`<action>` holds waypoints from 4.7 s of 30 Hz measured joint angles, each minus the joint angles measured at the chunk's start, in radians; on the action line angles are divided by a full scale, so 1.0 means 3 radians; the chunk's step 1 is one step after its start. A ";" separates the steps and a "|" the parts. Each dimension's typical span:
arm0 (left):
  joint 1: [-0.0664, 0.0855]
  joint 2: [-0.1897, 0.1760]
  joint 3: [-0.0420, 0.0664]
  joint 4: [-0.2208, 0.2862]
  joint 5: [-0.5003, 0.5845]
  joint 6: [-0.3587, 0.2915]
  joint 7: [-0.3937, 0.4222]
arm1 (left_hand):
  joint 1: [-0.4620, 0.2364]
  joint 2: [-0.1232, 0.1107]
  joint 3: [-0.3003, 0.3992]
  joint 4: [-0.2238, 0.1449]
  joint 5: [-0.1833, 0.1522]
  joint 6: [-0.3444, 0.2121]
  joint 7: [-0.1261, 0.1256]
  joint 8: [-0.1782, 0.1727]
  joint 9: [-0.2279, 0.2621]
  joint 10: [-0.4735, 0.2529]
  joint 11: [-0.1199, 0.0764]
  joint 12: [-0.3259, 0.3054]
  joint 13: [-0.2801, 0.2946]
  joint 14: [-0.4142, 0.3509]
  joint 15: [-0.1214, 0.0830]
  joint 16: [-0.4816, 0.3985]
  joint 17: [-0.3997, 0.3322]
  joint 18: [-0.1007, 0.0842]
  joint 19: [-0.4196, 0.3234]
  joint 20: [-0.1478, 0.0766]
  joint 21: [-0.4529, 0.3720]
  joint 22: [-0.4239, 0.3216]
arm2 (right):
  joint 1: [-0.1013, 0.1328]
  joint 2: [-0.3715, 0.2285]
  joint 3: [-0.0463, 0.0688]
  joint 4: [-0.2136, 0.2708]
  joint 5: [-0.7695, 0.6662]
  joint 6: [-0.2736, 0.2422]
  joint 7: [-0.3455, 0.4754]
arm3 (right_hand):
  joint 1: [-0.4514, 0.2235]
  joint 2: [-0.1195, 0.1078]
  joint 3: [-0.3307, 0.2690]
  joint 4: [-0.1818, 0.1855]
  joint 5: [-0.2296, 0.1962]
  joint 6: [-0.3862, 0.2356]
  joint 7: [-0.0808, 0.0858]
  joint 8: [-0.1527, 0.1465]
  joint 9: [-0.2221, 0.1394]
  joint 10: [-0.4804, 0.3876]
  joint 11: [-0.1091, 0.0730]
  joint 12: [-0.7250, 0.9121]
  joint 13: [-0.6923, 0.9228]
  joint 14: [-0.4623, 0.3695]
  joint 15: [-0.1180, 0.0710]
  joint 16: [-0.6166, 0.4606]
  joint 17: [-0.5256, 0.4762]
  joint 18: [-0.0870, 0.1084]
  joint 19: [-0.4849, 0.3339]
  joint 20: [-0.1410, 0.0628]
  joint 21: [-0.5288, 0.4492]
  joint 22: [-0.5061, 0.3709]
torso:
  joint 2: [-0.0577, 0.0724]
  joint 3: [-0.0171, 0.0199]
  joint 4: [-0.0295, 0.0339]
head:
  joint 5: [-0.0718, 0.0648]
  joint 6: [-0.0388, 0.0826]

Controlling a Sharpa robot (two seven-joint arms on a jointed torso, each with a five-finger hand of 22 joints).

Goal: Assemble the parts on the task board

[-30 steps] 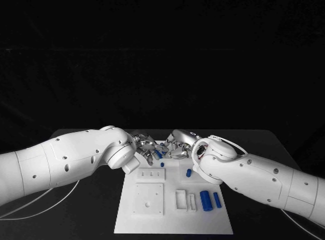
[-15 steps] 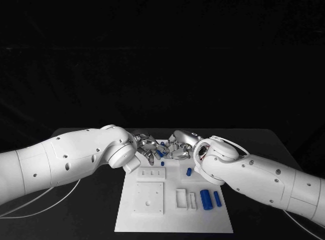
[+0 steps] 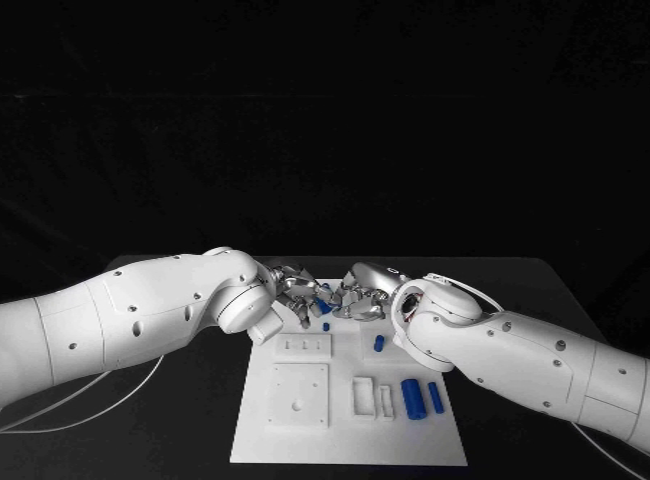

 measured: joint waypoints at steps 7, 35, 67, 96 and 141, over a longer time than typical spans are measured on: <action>-0.0007 0.0008 -0.0002 -0.0034 -0.0012 -0.0003 0.0011 | -0.0068 -0.0027 0.0047 -0.0047 0.0187 0.0002 0.0001 -0.0002 0.0116 -0.0007 -0.0021 0.0218 0.0014 0.0106 -0.0035 0.0038 0.0014 0.0000 0.0037 -0.0011 0.0025 0.0082 | -0.0007 -0.0041 0.0001 0.0008 0.0006 -0.0003 0.0001 | -0.0087 -0.0087 -0.0078 0.0078 0.0259 -0.0112 0.0027 0.0000 -0.0007 -0.0039 -0.0012 -0.0088 -0.0058 0.0000 0.0000 -0.0046 -0.0035 0.0000 0.0000 0.0000 -0.0071 0.0000 | 0.0002 0.0000 -0.0004 | -0.0008 0.0002; -0.0013 0.0023 -0.0119 -0.0131 -0.0506 -0.0036 -0.0100 | -0.0346 -0.0023 0.0224 -0.0160 0.0643 0.0016 -0.0009 0.0017 0.0413 0.0021 -0.0073 0.0779 0.0024 0.0280 -0.0102 0.0332 0.0237 0.0000 0.0210 -0.0051 0.0076 0.0421 | -0.0005 -0.0581 0.0471 0.0038 0.0401 -0.0308 0.0148 | 0.0070 -0.0158 -0.0408 0.0344 0.0361 -0.0483 0.0113 0.0000 -0.0010 -0.0142 0.0049 -0.0233 -0.0264 -0.0022 0.0021 -0.0190 -0.0135 0.0055 0.0000 0.0024 -0.0331 -0.0001 | -0.0002 0.0008 -0.0005 | 0.0060 -0.0050; -0.0250 0.0081 -0.0154 -0.0196 -0.1122 -0.0057 -0.0230 | -0.0477 0.0053 0.0259 -0.0165 0.0621 0.0016 -0.0009 -0.0021 0.0692 0.0033 -0.0086 0.0989 0.0022 0.0280 -0.0100 0.0461 0.0365 0.0000 0.0471 -0.0040 -0.0598 0.1399 | 0.0062 -0.0615 0.0611 -0.0061 0.0678 -0.0429 0.0167 | 0.0044 -0.0184 -0.0353 0.0308 0.0492 -0.0462 0.0108 0.0000 -0.0010 -0.0142 0.0049 -0.0233 -0.0264 -0.0021 0.0021 -0.0190 -0.0133 0.0051 0.0000 0.0024 -0.0331 -0.0001 | 0.0001 -0.0008 0.0010 | 0.0087 -0.0167; -0.0373 -0.0014 -0.0135 -0.0192 -0.1279 -0.0050 -0.0251 | -0.0500 0.0076 0.0287 -0.0150 0.0625 0.0016 -0.0009 -0.0024 0.0990 0.0033 -0.0085 0.0988 0.0017 0.0292 -0.0111 0.0461 0.0359 0.0000 0.0519 -0.0064 -0.0749 0.1546 | 0.0063 -0.0615 0.0612 -0.0070 0.0698 -0.0430 0.0162 | 0.0044 -0.0184 -0.0330 0.0331 0.0523 -0.0445 0.0113 0.0000 -0.0009 -0.0154 0.0037 -0.0233 -0.0268 -0.0022 0.0021 -0.0190 -0.0126 0.0048 0.0000 0.0024 -0.0330 0.0001 | 0.0005 -0.0003 0.0002 | 0.0106 -0.0228; -0.0383 -0.0002 -0.0140 -0.0170 -0.1555 0.0175 -0.0276 | -0.0425 0.0133 0.0047 -0.0022 -0.0026 0.0016 -0.0009 0.0003 0.3001 0.0034 -0.0084 0.1033 0.0004 0.0284 -0.0117 0.0490 0.0334 0.0000 0.0612 -0.0014 -0.1000 0.1776 | 0.0063 -0.0625 0.0612 -0.0069 0.0720 -0.0428 0.0147 | 0.0030 -0.0197 -0.0303 0.0341 0.0542 -0.0433 0.0101 0.0000 -0.0009 -0.0154 0.0037 -0.0233 -0.0271 -0.0022 0.0021 -0.0190 -0.0128 0.0030 0.0000 0.0024 -0.0330 0.0000 | 0.0005 -0.0001 0.0002 | 0.0085 -0.0262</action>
